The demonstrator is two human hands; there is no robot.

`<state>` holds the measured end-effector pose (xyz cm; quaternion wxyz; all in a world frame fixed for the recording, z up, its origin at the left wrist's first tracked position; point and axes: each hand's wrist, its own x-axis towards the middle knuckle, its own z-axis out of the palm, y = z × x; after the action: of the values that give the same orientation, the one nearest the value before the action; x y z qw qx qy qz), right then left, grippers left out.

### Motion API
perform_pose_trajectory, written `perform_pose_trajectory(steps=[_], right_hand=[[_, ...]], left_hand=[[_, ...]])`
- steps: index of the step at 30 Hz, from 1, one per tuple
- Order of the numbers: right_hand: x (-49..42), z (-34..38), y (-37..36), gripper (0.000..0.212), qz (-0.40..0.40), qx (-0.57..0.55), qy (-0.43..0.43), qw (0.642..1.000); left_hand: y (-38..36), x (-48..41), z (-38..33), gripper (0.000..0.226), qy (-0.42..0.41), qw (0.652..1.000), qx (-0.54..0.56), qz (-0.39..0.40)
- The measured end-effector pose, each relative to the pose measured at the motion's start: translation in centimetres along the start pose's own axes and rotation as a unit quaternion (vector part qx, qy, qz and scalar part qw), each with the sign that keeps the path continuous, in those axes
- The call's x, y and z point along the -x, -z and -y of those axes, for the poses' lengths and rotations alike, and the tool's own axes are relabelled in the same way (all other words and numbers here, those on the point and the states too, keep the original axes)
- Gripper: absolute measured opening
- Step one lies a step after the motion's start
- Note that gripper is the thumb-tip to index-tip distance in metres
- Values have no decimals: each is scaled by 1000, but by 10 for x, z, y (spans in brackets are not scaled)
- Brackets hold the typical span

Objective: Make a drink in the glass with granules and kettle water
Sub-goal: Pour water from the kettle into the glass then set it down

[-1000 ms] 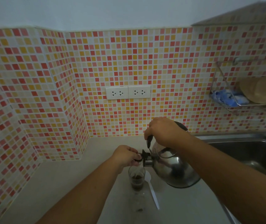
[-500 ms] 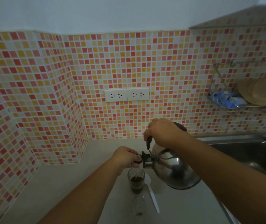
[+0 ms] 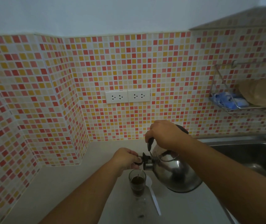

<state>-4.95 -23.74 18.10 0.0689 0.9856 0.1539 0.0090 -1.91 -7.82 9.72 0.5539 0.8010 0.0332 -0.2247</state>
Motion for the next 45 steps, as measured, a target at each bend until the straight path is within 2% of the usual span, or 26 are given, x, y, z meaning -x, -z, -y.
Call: perform_pose_trajectory(steps=[4, 10, 12, 15, 20, 24, 29, 34, 38, 45], right_hand=[[1, -3, -6, 36, -17, -36, -15, 999], [5, -17, -4, 51, -52, -105, -76, 990], [7, -23, 5, 57, -78, -142, -101, 982], [3, -32, 23, 57, -138, -188, -135, 963], [-22, -44, 30, 61, -219, -200, -175, 939], [-50, -44, 5, 61, -270, -224, -196, 916], [-98, -32, -26, 51, -232, -240, -168, 928], [-134, -23, -67, 47, -217, -261, -146, 929], [-161, -17, -91, 44, -200, -261, -127, 936], [-190, -14, -112, 47, -170, -283, -136, 934]], left_hand=[[4, -1, -1, 17, 8, 1000, -1, 4], [14, 0, -9, 17, -19, 999, 23, 12], [20, 0, -16, 15, -37, 998, 52, 29], [26, -4, -24, 28, -80, 994, 65, 33], [31, -21, -33, 39, -198, 979, -2, -50], [30, -43, -31, 51, -220, 966, -121, -66], [35, -75, -19, 56, -195, 961, -163, -105], [35, -104, 4, 65, -122, 983, -87, -105], [41, -122, 21, 68, -104, 989, -38, -98], [50, -150, 34, 69, -80, 990, -31, -114]])
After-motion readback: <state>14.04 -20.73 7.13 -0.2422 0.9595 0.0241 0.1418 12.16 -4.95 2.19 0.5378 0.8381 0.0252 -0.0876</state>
